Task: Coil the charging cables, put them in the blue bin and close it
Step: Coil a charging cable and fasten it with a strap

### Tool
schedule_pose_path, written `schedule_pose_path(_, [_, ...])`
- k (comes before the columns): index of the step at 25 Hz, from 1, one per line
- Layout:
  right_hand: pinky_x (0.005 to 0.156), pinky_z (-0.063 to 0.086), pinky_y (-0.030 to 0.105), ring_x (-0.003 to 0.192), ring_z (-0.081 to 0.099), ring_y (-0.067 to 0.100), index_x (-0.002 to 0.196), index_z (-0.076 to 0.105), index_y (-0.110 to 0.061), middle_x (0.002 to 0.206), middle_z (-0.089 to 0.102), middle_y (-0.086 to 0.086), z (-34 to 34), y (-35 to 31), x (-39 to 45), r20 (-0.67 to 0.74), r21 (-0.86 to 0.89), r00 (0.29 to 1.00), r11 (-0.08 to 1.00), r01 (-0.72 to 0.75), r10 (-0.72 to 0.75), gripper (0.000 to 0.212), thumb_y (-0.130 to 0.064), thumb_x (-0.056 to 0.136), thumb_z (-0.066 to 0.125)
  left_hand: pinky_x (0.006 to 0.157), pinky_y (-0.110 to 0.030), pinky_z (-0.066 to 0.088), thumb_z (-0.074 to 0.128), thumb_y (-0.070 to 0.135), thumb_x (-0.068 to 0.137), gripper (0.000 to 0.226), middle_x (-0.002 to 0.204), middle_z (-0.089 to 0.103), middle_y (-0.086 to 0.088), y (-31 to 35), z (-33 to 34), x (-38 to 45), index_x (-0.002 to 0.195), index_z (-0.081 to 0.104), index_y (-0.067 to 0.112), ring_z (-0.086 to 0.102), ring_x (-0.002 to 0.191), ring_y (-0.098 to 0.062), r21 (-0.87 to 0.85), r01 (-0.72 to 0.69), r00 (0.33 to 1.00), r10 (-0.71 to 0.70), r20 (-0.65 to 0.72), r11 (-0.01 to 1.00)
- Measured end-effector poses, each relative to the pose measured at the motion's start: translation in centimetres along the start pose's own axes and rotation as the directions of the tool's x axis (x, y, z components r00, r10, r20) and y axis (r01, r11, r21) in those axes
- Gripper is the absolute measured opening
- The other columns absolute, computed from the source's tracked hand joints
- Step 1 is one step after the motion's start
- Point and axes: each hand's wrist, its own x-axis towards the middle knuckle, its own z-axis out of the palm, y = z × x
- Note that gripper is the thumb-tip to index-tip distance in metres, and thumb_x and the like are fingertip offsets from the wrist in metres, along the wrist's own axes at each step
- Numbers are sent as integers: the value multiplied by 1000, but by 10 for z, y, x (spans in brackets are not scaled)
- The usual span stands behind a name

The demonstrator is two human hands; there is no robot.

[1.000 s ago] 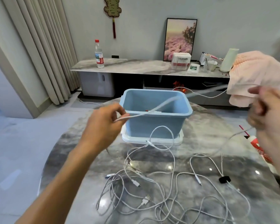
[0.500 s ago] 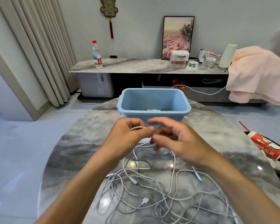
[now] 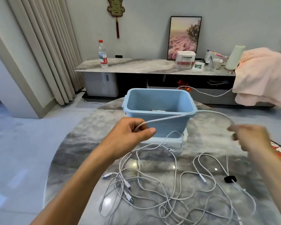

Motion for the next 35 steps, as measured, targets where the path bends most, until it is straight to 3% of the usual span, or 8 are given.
schedule_pose_path(2, [81,51,36,92,64,28,104,72,-16,102,73,7,23,-2,-18,43,-236,968,939,251,-248,22,-18,93,52,48,-22,26,56,37,93,34,54,35,8,3,8,2,75,65,9,30,50,-10,-60,2,1000,-2,9,998])
schedule_pose_path(7, [94,49,32,105,65,19,107,69,-11,109,72,8,46,-67,-96,121,528,758,688,498,-641,28,-15,95,44,48,-25,24,50,28,100,35,43,36,10,-8,27,5,71,64,17,32,42,-7,250,-52,996,70,-64,967])
schedule_pose_path(13, [105,38,43,125,51,22,136,53,-13,141,52,3,57,-53,-129,320,-95,112,86,992,-941,50,-25,88,57,55,-32,33,58,31,94,22,50,50,3,-15,28,9,74,65,27,45,53,-16,305,-80,983,126,-135,949])
schedule_pose_path(19, [61,43,27,66,57,1,97,74,-23,80,68,-12,53,-50,-91,489,114,401,513,851,-774,17,-26,81,76,42,-20,25,62,19,94,12,53,42,-6,4,24,2,98,53,11,32,42,-10,-348,31,998,-49,-43,937])
schedule_pose_path(25, [33,11,17,35,21,3,72,63,-11,50,37,-7,12,-48,-36,326,700,913,712,-58,-247,15,-8,86,57,45,-23,23,54,44,92,44,50,33,6,-7,13,2,71,63,7,26,45,-10,57,-42,997,38,69,998])
schedule_pose_path(29, [57,48,27,72,53,17,125,58,-12,99,61,4,13,-23,-17,168,81,986,997,-6,-7,42,-5,83,59,49,-29,19,48,31,101,39,52,30,6,-9,13,8,69,62,13,23,51,-13,-142,26,997,-36,-67,989])
schedule_pose_path(32, [110,28,22,128,37,6,146,38,-19,144,42,-6,30,-34,-60,283,-178,701,682,709,-655,71,-4,79,58,50,-33,16,48,34,100,40,55,29,0,-4,20,6,70,63,13,22,53,-19,-127,-9,1000,5,-30,992])
schedule_pose_path(35, [96,46,27,106,57,7,124,58,-27,113,64,-13,58,-48,-106,638,111,307,479,871,-706,43,-10,84,57,50,-34,17,52,36,95,37,54,29,-1,4,24,0,69,65,13,22,53,-19,-141,-76,997,79,17,987])
